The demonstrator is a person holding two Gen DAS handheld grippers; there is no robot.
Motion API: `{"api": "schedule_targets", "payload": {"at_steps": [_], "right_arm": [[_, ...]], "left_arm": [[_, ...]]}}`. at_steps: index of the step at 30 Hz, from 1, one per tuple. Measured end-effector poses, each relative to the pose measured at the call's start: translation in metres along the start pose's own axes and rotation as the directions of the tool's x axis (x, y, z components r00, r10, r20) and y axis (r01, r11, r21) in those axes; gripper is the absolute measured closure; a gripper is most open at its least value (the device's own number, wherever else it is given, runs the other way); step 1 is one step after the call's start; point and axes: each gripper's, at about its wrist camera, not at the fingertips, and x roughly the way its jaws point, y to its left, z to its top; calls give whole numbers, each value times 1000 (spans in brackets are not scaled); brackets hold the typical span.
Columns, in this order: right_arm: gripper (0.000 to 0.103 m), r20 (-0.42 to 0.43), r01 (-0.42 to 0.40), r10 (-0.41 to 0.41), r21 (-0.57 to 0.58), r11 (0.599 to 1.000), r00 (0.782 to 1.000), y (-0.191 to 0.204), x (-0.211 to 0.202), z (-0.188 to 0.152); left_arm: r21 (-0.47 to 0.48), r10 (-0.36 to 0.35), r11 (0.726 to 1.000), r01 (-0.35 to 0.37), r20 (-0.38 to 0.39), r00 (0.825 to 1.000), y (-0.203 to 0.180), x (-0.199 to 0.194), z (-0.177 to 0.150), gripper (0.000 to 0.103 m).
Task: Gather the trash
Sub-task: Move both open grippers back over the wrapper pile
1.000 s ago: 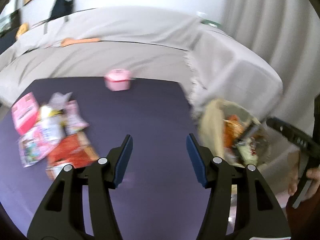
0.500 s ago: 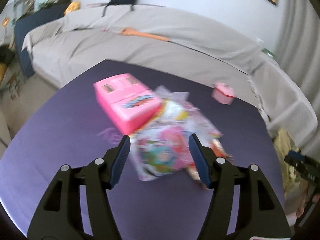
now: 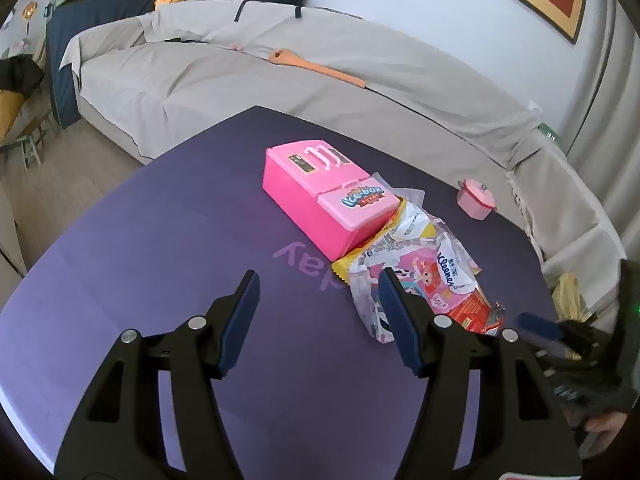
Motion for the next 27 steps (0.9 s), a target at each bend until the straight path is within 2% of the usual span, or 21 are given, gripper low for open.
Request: {"api": "schedule_targets", "payload": {"at_steps": [2, 5, 8, 11, 15, 17, 20, 22, 24, 27], "right_arm": [[51, -20, 24, -25, -21, 999, 1000, 4, 8, -2], [51, 2, 77, -77, -71, 995, 997, 6, 6, -4], [51, 1, 148, -149, -75, 986, 989, -7, 4, -4], [51, -6, 169, -169, -37, 985, 986, -31, 1, -5], [51, -20, 148, -147, 58, 987, 989, -63, -1, -9], [50, -16, 103, -102, 110, 989, 995, -77, -2, -11], [49, -17, 113, -112, 80, 990, 994, -74, -2, -12], [44, -14, 121, -120, 78, 990, 993, -75, -2, -13], [41, -13, 81, -80, 99, 992, 997, -80, -2, -13], [39, -23, 87, -86, 57, 995, 996, -77, -2, -13]], "left_arm": [[-10, -9, 1000, 9, 6, 1000, 4, -4, -1, 44], [-22, -28, 999, 28, 4, 1000, 8, -7, -4, 44], [-33, -33, 999, 33, -4, 999, 12, -7, -6, 44], [-50, -41, 998, 40, -8, 999, 15, -6, -7, 44], [-48, -46, 998, 46, -15, 999, 14, -3, -7, 44], [-41, -58, 998, 57, -23, 998, 12, 1, -6, 44], [-27, -91, 996, 89, -49, 995, 3, 11, -5, 44], [-13, -112, 994, 111, -86, 990, -6, 24, -3, 44], [-2, -111, 994, 112, -108, 988, -15, 33, -1, 44], [9, -108, 994, 110, -147, 983, -30, 52, 2, 44]]}}
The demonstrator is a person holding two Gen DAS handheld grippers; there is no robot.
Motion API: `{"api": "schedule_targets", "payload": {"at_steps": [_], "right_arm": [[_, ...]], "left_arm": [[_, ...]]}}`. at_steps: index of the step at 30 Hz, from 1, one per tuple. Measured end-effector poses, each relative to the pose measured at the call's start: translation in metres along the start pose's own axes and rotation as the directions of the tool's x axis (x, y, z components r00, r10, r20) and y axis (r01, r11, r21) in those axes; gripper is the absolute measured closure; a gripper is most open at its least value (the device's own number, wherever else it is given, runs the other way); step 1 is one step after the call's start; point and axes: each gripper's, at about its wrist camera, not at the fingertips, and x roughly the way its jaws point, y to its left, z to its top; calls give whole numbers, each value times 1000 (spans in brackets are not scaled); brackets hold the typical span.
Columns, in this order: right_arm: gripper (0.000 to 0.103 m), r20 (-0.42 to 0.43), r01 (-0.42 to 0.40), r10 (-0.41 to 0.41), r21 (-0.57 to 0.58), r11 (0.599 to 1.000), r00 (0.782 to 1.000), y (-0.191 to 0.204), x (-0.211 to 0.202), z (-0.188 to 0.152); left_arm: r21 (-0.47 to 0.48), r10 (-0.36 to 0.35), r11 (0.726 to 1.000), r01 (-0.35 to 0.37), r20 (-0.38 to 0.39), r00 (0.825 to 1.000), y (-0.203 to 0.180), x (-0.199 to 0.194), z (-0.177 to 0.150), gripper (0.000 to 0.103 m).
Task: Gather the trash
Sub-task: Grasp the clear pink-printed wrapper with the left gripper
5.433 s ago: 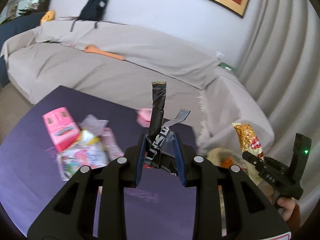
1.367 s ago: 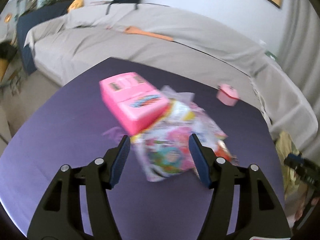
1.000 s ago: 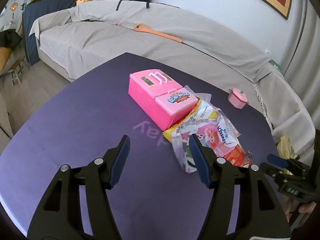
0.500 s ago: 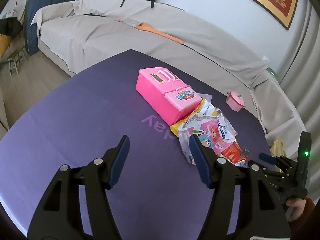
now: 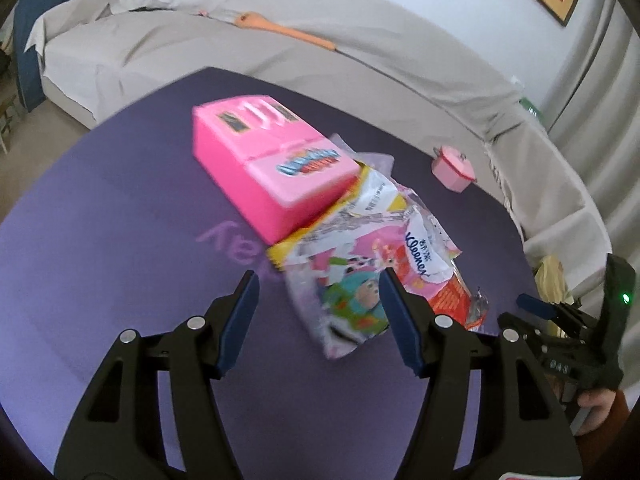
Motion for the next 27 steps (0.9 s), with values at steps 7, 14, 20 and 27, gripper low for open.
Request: {"api": "schedule_targets", "payload": {"at_steps": [7, 14, 20, 27], "right_arm": [[35, -14, -32, 31, -25, 999, 999, -2, -3, -4], [35, -5, -26, 26, -30, 999, 1000, -1, -7, -11], [35, 17, -17, 17, -25, 1000, 1000, -2, -12, -18], [35, 81, -123, 121, 16, 992, 989, 22, -29, -11]], "left_arm": [[21, -22, 1000, 23, -38, 999, -24, 19, -1, 53], [24, -38, 999, 39, -16, 999, -17, 3, -7, 89], [77, -22, 997, 22, 6, 1000, -10, -21, -12, 89], [45, 97, 994, -101, 85, 992, 12, -44, 2, 89]]}}
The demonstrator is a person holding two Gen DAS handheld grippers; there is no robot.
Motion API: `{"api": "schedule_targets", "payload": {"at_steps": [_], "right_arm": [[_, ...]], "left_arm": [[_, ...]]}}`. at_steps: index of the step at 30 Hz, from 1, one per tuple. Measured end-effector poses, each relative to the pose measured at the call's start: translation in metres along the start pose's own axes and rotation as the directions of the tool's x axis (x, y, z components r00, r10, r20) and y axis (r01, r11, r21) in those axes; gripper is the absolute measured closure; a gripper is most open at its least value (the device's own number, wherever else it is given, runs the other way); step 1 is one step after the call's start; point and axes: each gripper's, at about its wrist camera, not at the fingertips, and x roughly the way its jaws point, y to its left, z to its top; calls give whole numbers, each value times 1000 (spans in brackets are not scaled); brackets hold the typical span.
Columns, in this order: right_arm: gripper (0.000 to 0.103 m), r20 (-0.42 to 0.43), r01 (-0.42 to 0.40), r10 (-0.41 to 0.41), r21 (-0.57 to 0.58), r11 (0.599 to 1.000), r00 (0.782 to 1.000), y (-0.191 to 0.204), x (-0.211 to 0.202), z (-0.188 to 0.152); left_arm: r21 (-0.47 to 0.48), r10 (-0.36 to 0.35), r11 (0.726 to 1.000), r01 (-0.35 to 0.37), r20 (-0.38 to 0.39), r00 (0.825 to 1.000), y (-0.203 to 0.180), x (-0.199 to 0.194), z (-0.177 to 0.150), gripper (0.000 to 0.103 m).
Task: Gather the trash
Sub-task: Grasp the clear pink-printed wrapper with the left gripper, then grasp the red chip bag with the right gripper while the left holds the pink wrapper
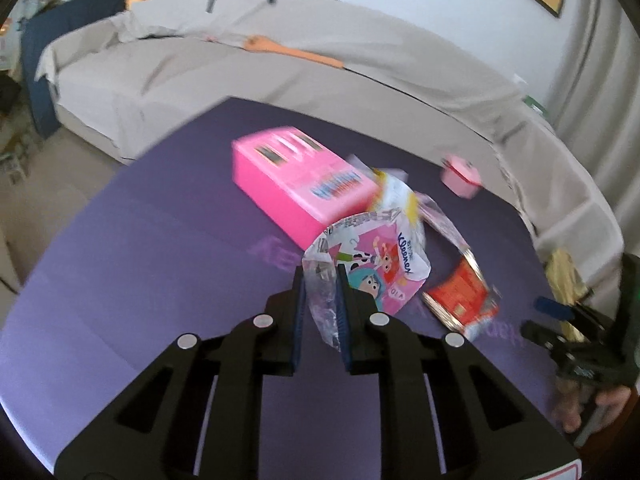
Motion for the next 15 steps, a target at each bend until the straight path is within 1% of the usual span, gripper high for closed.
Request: {"api": "schedule_targets", "payload": {"at_steps": [1, 3, 6, 8, 9, 11, 13, 15], "right_arm": [[35, 21, -25, 25, 2, 1000, 999, 10, -2, 6], [35, 34, -45, 45, -6, 999, 998, 26, 0, 14], [35, 38, -40, 43, -64, 997, 998, 59, 15, 30], [35, 10, -41, 42, -100, 994, 999, 73, 30, 34], [35, -3, -37, 37, -116, 993, 999, 76, 36, 34], [35, -18, -2, -2, -174, 985, 1000, 82, 42, 29], [35, 0, 17, -18, -230, 973, 1000, 81, 36, 22], [35, 7, 53, -53, -264, 963, 999, 75, 30, 16]], "left_arm": [[-6, 7, 1000, -7, 6, 1000, 3, -1, 2, 89], [-20, 12, 1000, -12, 18, 1000, 9, -4, 5, 89], [-33, 27, 999, -26, 29, 999, 14, -6, 4, 89], [-36, 34, 999, -34, 22, 999, 16, -5, 2, 89], [-39, 35, 999, -34, 16, 999, 17, -4, 0, 89], [-44, 34, 998, -33, 9, 999, 20, -4, -3, 89], [-44, 29, 999, -29, 6, 1000, 22, -4, -7, 89], [-47, 23, 999, -23, -1, 1000, 23, -2, -10, 89]]}}
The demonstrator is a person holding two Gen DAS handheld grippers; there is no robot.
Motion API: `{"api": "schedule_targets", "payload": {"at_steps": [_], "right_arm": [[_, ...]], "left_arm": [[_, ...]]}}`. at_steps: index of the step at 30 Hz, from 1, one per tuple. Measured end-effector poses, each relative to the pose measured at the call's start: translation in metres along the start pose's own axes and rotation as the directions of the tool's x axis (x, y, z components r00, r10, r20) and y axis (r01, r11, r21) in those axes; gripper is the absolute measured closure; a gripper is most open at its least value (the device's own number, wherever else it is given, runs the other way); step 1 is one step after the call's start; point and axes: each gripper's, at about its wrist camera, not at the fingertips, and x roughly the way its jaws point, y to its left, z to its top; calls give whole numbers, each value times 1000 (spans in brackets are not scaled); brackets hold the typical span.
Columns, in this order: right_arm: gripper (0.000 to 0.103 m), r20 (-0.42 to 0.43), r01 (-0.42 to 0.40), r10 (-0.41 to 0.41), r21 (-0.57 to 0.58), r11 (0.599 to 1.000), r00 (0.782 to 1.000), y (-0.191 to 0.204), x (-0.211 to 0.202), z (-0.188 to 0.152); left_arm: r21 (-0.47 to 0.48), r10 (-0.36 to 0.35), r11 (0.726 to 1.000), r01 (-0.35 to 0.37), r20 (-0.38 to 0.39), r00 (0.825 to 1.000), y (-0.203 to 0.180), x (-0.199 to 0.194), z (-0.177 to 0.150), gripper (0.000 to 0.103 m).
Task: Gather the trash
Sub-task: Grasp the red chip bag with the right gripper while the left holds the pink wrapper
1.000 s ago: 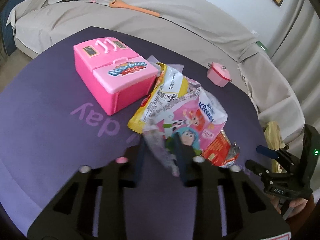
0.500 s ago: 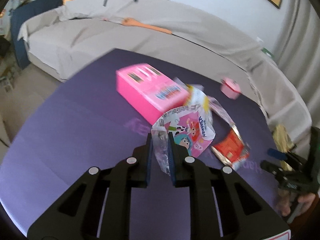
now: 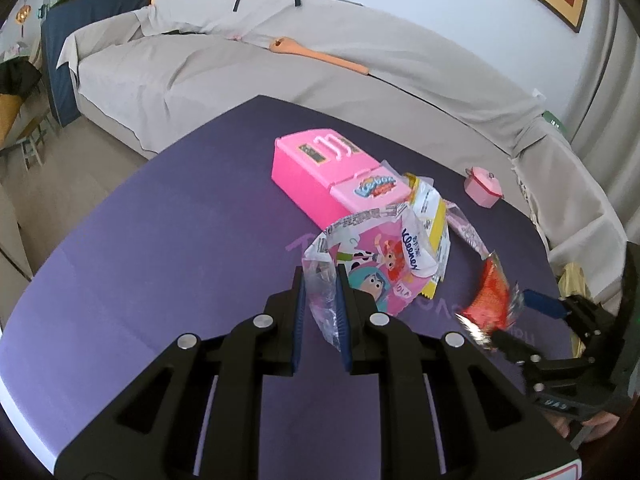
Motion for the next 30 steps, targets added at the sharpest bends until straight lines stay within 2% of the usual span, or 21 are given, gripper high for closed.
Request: {"api": "schedule_targets", "payload": {"at_steps": [4, 7, 8, 11, 13, 16, 21, 24, 26, 30], "right_arm": [[35, 4, 119, -119, -85, 989, 993, -28, -17, -20], [35, -5, 201, -202, -70, 977, 979, -57, -26, -29], [35, -8, 190, -190, -29, 981, 982, -68, -30, -31], [35, 13, 39, -42, 164, 986, 999, -93, -41, -35], [35, 30, -45, 38, 286, 957, 999, -102, -39, -34], [35, 43, -130, 123, 356, 925, 991, -97, -24, -24], [35, -34, -67, 78, 236, 969, 996, -64, 3, -8], [35, -67, -59, 74, 207, 977, 995, -59, 16, -6], [47, -81, -44, 59, 175, 984, 995, -56, 18, -5], [60, -88, -38, 48, 109, 993, 995, -55, 12, -8]], "left_arm": [[-21, -30, 999, 29, -6, 1000, 1, 0, -4, 89], [-21, -43, 999, 43, -7, 999, -2, -1, -7, 89], [-20, -46, 999, 46, -7, 999, -3, -1, -7, 89], [-18, -52, 999, 51, -11, 999, -7, 0, -10, 89], [-16, -50, 999, 50, -17, 999, -9, 3, -11, 89], [-15, -49, 999, 48, -24, 999, -11, 4, -13, 89], [-19, -45, 999, 44, -27, 999, -10, 4, -14, 89], [-23, -39, 999, 39, -31, 999, -10, 4, -13, 89], [-29, -33, 999, 32, -40, 999, -11, 6, -13, 89], [-33, -24, 999, 22, -57, 998, -19, 8, -13, 89]]}}
